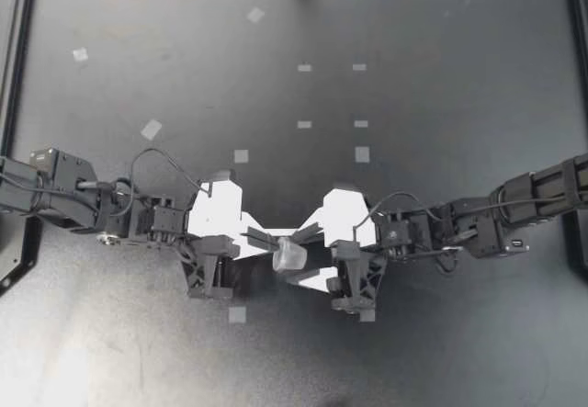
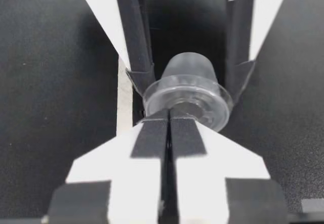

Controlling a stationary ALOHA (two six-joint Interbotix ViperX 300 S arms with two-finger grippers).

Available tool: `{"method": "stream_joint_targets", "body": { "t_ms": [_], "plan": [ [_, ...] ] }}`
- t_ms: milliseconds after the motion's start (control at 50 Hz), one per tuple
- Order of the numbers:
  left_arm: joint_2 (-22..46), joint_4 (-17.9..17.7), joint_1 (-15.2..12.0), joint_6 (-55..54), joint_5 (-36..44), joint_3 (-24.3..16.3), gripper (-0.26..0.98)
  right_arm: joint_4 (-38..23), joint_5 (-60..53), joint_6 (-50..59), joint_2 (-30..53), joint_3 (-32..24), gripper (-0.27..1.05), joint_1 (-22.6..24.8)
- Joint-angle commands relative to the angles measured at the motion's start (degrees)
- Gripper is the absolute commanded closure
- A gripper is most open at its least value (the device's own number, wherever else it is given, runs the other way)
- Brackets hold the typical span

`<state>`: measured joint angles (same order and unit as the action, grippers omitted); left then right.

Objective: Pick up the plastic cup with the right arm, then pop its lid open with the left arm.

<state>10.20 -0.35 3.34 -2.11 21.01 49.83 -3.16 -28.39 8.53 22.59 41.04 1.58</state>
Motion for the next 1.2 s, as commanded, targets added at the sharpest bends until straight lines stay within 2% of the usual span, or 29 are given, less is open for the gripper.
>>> {"method": "stream_joint_targets", "body": {
  "t_ms": [0, 120, 360, 440, 540, 680, 780, 900, 980, 1080, 1120, 1180],
  "plan": [
    [-0.6, -0.1, -0.1, 0.0, 0.2, -1.1, 0.79, 0.0, 1.1, 0.2, -0.9, -0.9, 0.30, 0.3],
    [-0.6, -0.1, -0.1, 0.0, 0.2, -1.1, 0.79, 0.1, 1.7, 0.2, -1.3, -0.9, 0.40, 0.3],
    [-4.6, -0.2, -0.1, -0.4, 1.8, 0.3, 0.79, -0.1, 2.1, 0.0, -2.5, 0.4, 0.42, 0.3],
    [-7.9, -1.2, -0.1, -1.1, 6.9, 2.1, 0.78, -0.1, 1.4, -0.1, -3.8, 1.3, 0.42, 0.3],
    [-12.2, -3.6, -0.1, -3.0, 18.0, 6.7, 0.78, -0.6, -1.7, -0.2, -6.5, 3.9, 0.42, 0.3],
    [-15.3, -5.1, -0.2, -8.0, 30.6, 12.0, 0.75, -2.8, -16.1, -1.1, -13.0, 9.8, 0.41, 0.3],
    [-15.2, -5.2, -0.1, -13.5, 35.0, 12.4, 0.66, -3.2, -28.0, -6.0, -17.0, 13.4, 0.41, 0.0],
    [-14.3, -5.2, -0.2, -21.4, 34.8, 10.9, 0.47, -2.2, -37.5, -17.1, -19.2, 15.4, 0.40, -0.7],
    [-13.5, -5.2, -0.2, -26.2, 34.2, 10.0, 0.32, -0.4, -38.3, -22.1, -18.8, 15.1, 0.40, -1.1],
    [-12.3, -5.4, -0.2, -32.9, 34.5, 8.6, 0.05, 3.5, -38.2, -24.7, -17.1, 14.1, 0.40, -1.3],
    [-12.0, -5.3, -0.2, -35.0, 34.5, 7.9, -0.03, 4.6, -38.7, -25.0, -16.0, 13.7, 0.40, -1.5],
    [-11.6, -5.0, -0.2, -38.8, 34.5, 6.9, -0.07, 5.1, -39.5, -25.1, -14.5, 13.3, 0.40, -2.0]
  ]
}}
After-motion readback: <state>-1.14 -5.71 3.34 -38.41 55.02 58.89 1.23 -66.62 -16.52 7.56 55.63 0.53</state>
